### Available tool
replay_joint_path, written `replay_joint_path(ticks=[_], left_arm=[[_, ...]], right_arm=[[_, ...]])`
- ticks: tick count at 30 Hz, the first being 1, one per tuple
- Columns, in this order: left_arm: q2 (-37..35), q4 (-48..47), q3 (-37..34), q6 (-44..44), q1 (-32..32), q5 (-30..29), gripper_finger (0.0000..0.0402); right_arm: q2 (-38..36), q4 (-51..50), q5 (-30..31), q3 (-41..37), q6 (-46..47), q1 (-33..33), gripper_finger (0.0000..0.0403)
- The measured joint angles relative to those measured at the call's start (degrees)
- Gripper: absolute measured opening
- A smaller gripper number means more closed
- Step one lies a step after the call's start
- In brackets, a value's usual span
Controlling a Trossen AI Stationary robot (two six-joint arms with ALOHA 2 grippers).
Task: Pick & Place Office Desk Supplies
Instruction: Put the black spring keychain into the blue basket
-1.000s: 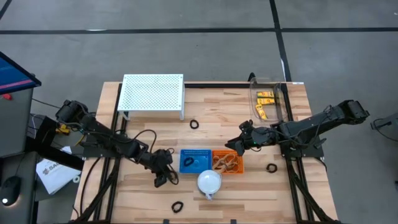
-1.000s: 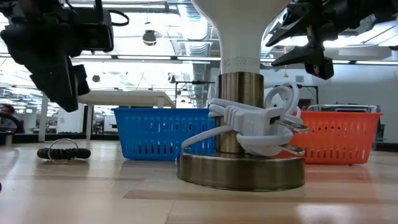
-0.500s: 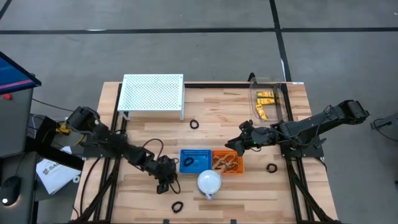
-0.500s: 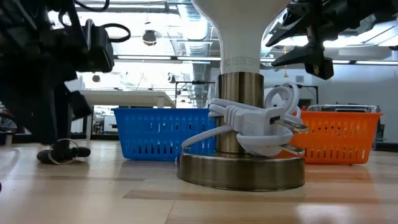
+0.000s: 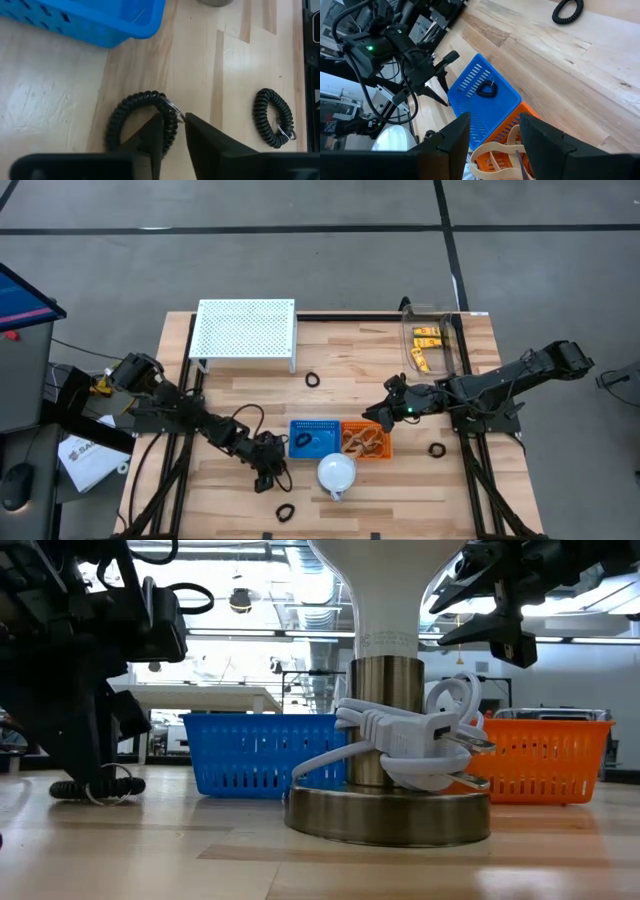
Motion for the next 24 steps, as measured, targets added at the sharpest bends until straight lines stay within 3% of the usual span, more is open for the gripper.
replay_joint_path(ticks=[6,19,24], left_arm=[[-0.04,-0.79,0.00,-2.37,0.00,0.22,0.0005],[-7.08,-10.53,0.00,-2.85,0.00,1.85,0.0001],[-12.38,-14.82,0.00,-1.61,0.26,-0.81,0.0002]], right_arm=[[0.00,-0.01,0.00,0.00,0.00,0.00,0.0168],[0.02,0.31,0.04,0.00,-0.93,-0.22,0.0168],[0.02,0.35,0.52,0.02,-1.51,-0.22,0.0168]])
